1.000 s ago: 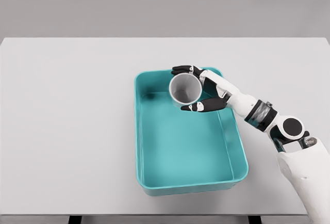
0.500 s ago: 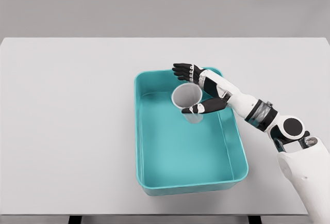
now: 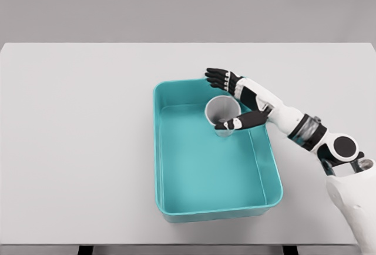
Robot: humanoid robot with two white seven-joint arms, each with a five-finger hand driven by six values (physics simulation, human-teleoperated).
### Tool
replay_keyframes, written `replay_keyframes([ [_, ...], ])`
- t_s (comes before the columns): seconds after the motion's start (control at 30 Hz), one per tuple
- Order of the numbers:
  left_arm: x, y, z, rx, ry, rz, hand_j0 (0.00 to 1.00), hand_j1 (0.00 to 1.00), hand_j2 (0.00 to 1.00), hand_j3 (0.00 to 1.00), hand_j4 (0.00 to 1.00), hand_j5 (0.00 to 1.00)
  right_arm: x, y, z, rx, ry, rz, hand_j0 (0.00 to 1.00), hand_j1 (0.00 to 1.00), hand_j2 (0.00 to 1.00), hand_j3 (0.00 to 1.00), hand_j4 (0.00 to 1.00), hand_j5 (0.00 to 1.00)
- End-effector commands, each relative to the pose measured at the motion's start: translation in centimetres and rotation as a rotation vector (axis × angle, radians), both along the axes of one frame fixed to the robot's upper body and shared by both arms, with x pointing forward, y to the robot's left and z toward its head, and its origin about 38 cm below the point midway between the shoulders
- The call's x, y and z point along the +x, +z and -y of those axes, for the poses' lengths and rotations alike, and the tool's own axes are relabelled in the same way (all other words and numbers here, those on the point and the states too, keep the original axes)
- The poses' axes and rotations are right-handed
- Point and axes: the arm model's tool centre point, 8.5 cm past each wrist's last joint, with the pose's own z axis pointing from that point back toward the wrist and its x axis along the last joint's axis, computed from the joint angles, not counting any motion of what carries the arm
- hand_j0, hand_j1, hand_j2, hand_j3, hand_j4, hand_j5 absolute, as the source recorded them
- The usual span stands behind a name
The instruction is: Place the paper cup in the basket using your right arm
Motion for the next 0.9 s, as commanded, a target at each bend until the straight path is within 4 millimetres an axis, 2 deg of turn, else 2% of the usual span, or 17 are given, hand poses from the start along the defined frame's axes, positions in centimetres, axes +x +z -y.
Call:
replay_keyframes([
  [0.0, 0.0, 0.0, 0.0, 0.001, -0.001, 0.0, 1.0, 1.0, 1.0, 1.0, 1.0, 1.0, 0.1, 0.4, 0.6, 0.0, -0.009, 0.006, 0.98, 0.98, 0.98, 0.98, 0.98, 0.98],
  [0.17, 0.0, 0.0, 0.0, 0.001, 0.0, 0.0, 1.0, 1.0, 1.0, 1.0, 1.0, 1.0, 0.1, 0.7, 0.6, 0.002, -0.009, 0.012, 0.98, 0.98, 0.98, 0.98, 0.98, 0.98],
  [0.37, 0.0, 0.0, 0.0, -0.001, -0.001, 0.0, 1.0, 1.0, 1.0, 1.0, 1.0, 1.0, -0.2, 3.8, 2.4, 0.009, -0.021, 0.081, 0.98, 0.98, 0.98, 0.98, 0.98, 0.98],
  [0.5, 0.0, 0.0, 0.0, -0.001, 0.0, 0.0, 1.0, 1.0, 1.0, 1.0, 1.0, 1.0, -0.9, 6.6, 3.6, 0.026, -0.02, 0.123, 0.98, 0.98, 0.98, 0.98, 0.98, 0.98],
  [0.57, 0.0, 0.0, 0.0, 0.001, 0.0, 0.0, 1.0, 1.0, 1.0, 1.0, 1.0, 1.0, -1.2, 7.2, 5.0, 0.057, -0.043, 0.125, 0.98, 0.98, 0.98, 0.98, 0.98, 0.98],
  [0.73, 0.0, 0.0, 0.0, -0.001, 0.0, 0.0, 1.0, 1.0, 1.0, 1.0, 1.0, 1.0, -1.9, 7.3, 8.2, 0.045, -0.098, 0.113, 0.98, 0.98, 0.98, 0.98, 0.98, 0.98],
  [0.87, 0.0, 0.0, 0.0, -0.001, 0.0, 0.0, 1.0, 1.0, 1.0, 1.0, 1.0, 1.0, -1.9, 7.8, 9.2, 0.013, -0.106, 0.119, 0.98, 0.98, 0.98, 0.98, 0.98, 0.98],
])
